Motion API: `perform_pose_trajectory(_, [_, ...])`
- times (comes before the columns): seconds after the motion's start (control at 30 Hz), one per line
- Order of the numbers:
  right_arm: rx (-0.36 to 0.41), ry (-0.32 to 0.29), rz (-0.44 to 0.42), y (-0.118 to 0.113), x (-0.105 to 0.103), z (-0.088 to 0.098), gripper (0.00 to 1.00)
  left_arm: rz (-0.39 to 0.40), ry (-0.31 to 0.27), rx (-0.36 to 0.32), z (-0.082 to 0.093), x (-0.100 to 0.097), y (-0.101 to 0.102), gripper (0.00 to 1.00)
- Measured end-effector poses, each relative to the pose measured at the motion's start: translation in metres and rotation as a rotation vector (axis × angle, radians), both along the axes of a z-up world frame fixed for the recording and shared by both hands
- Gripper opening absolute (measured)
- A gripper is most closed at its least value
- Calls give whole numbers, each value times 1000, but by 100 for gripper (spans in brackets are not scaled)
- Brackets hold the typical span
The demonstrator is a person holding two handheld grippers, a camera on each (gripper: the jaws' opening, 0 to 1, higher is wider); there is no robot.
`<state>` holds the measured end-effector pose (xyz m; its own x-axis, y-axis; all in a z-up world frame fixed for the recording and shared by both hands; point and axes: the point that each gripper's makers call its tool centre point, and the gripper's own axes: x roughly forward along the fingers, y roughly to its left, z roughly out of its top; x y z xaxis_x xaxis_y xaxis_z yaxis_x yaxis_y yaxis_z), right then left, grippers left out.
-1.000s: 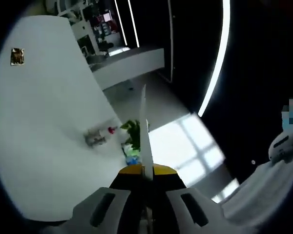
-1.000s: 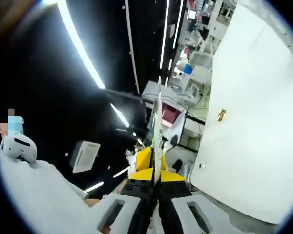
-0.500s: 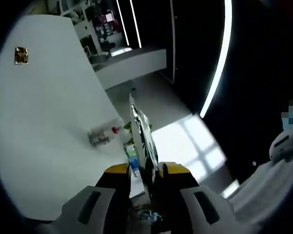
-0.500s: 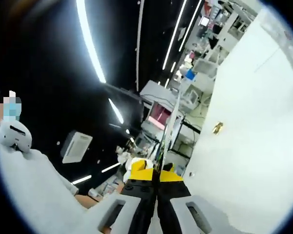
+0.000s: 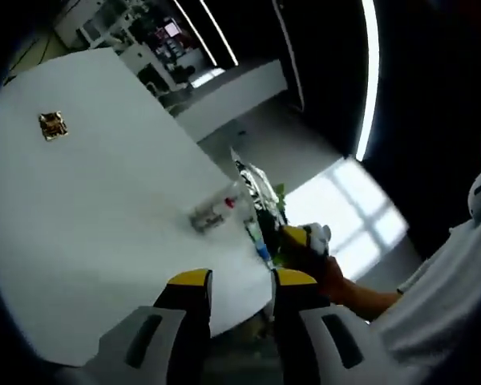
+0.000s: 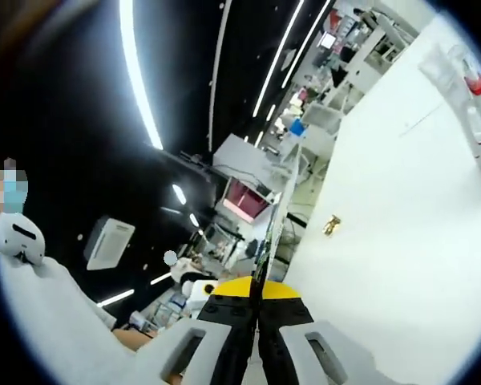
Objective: Arrange the skincare products in the storage area until every visible bottle or jar stands upright without overlapping.
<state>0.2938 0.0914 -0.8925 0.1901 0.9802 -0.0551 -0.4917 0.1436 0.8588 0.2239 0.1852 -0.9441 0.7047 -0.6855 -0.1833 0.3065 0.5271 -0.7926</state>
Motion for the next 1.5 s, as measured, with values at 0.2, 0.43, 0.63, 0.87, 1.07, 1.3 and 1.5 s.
perform_pose_trajectory(0.2, [-40,26,-14,-9,19,-17,0,-95,4,329,-44,-24,19,19])
perform_pose_trajectory(0.43, [-76,71,-46,-21,39,-37,0,-217,-50,551,-61,-29,16,7])
perform_pose_trajectory(0.63, [-119,100,-68,-31,50,-58,0,-297,-128,835,-86,-41,30,5])
perform_pose_trajectory(0.87, [-152,142,-102,-39,64,-79,0,-294,-72,876,-110,-40,32,1])
perform_pose_trajectory(1.07, [-209,164,-123,-45,76,-98,0,-278,10,850,-121,-43,36,0])
perform_pose_trajectory(1.3, [-245,196,-132,-47,94,-117,0,-308,37,873,-128,-48,36,0])
perform_pose_trajectory(1.5, [-276,204,-147,-48,113,-128,0,-310,54,873,-131,-49,37,0])
